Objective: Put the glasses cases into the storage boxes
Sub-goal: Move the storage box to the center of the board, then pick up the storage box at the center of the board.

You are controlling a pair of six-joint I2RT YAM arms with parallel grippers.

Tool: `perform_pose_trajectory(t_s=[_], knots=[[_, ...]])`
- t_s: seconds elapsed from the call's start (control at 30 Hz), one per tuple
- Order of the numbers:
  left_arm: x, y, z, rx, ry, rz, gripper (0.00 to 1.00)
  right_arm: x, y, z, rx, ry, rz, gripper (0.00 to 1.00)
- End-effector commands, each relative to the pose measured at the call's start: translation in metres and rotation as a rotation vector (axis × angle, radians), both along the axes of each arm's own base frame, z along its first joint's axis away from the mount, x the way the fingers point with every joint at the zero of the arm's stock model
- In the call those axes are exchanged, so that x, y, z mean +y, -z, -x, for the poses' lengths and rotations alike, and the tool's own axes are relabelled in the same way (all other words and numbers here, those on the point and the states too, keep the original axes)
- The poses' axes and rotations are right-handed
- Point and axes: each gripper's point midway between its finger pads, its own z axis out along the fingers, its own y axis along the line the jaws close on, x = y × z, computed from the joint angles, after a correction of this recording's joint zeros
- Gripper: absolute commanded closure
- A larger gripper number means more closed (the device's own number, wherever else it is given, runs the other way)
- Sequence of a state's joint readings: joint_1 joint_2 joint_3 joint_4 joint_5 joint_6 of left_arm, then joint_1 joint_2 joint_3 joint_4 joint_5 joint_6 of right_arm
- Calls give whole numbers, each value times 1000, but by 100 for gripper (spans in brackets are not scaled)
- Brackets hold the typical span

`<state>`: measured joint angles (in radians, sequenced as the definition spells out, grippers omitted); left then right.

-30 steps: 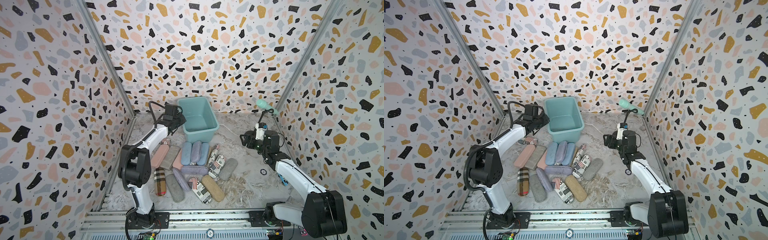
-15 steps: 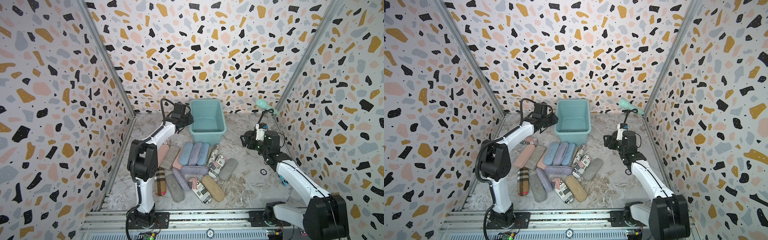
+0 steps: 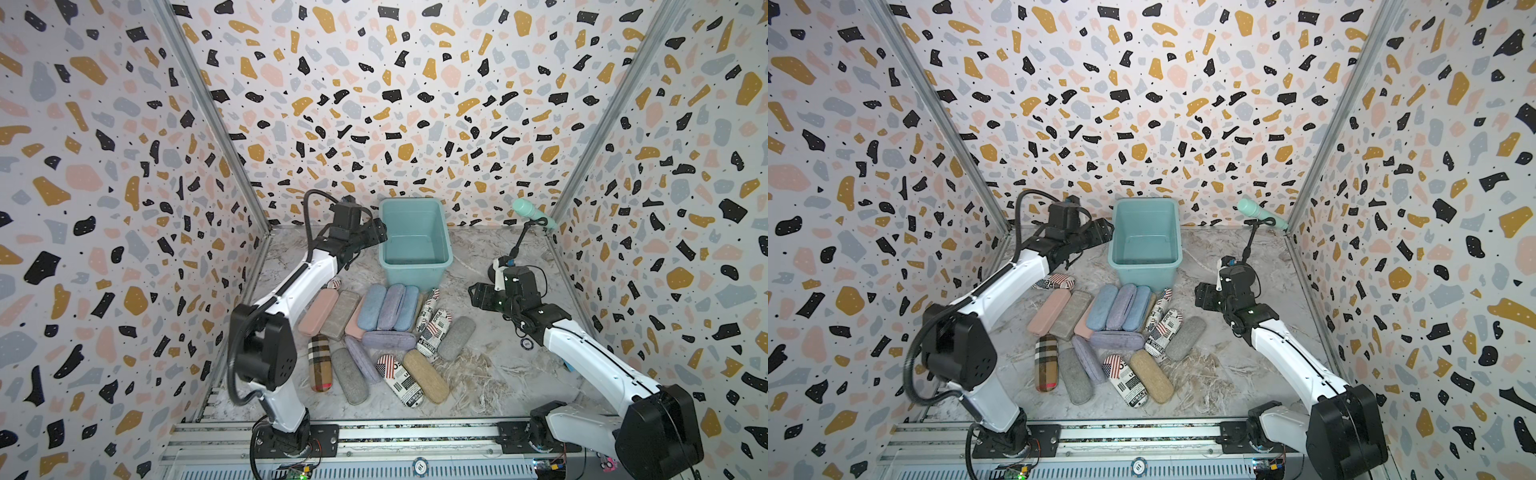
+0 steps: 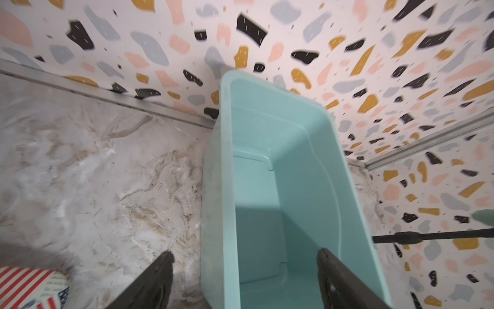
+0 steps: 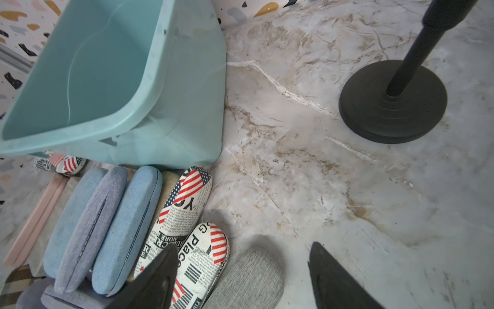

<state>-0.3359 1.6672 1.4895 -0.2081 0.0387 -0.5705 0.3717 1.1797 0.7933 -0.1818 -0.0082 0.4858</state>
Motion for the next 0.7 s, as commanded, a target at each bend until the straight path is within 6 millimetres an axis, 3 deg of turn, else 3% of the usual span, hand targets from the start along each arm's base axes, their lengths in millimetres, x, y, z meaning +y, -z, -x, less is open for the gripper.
perform_pose_trajectory(t_s=[0.0,0.13,0.23,0.33,0.5,0.67], knots=[[30,-49,18,-176,-139,75,12,6,27,17,99,3,26,19],[37,-56,41,-264,-132,113,13,24,45,28,146,-26,17,18],[34,-48,42,-259,-105,78,13,30,48,29,154,-35,19,18],[23,-29,24,-191,-57,9,16,34,45,27,152,-48,18,18],[1,21,-34,-5,15,-143,21,31,31,21,112,-45,44,18],[-25,59,-66,116,79,-195,24,24,23,20,87,-48,85,18]])
